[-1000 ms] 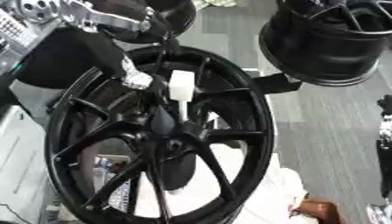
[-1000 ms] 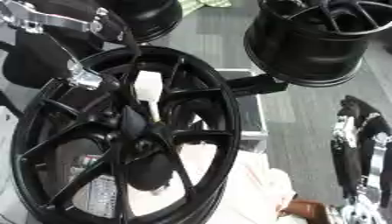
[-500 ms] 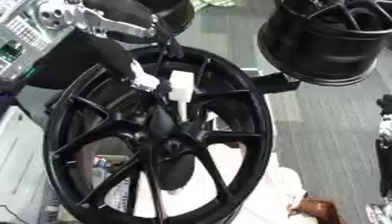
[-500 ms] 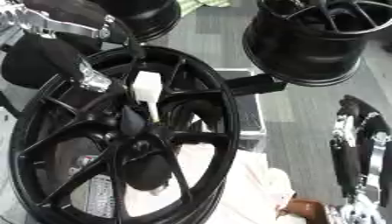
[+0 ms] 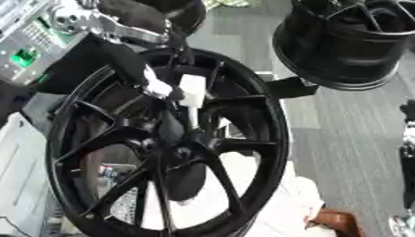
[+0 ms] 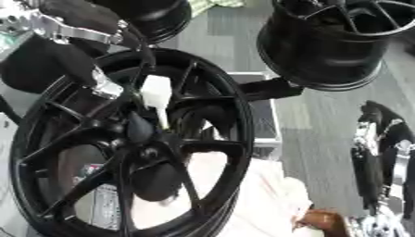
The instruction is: Pull the pin out of the wheel hub.
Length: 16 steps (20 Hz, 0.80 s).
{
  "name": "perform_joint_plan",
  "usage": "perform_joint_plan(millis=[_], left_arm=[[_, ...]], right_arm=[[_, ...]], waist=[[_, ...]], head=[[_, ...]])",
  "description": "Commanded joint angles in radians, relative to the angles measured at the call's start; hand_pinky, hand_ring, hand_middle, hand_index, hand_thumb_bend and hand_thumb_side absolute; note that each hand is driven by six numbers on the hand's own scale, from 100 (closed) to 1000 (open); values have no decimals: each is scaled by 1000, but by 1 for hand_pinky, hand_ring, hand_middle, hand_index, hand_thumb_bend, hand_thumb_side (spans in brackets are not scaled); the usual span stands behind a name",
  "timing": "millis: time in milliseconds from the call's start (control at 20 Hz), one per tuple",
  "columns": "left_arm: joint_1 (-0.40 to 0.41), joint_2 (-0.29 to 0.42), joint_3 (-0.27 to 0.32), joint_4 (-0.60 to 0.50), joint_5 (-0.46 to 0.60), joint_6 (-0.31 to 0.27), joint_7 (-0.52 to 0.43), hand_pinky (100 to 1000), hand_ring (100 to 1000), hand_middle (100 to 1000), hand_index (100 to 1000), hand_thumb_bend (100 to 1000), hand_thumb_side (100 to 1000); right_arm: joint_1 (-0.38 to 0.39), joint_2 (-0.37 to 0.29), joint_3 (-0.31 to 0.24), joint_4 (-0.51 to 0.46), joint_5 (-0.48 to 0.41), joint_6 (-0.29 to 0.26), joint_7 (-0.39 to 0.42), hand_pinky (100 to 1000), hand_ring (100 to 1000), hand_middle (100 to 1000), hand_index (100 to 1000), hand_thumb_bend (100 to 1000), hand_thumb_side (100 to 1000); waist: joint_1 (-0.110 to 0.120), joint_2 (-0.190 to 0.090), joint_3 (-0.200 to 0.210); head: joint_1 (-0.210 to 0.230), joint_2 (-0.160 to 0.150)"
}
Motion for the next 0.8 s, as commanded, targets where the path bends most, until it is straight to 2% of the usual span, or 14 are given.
perform_joint_plan(millis=[50,600,800], left_arm=[[-20,2,6,9,-8,-10,1,849,857,790,913,379,858],[-12,-36,-7,56,-29,-30,1,840,847,774,902,360,878],[-10,-47,-9,70,-35,-37,1,832,831,743,895,359,874]], right_arm=[[-8,-8,-2,-12,-6,2,1,887,836,678,750,100,729],[-14,-4,-1,-12,-8,3,3,888,836,678,750,100,731],[-16,-2,-1,-12,-8,4,3,888,836,678,750,100,732]], waist=[[1,-12,-2],[0,-6,-10],[0,-3,-12]], head=[[2,1],[5,-3],[7,-4]])
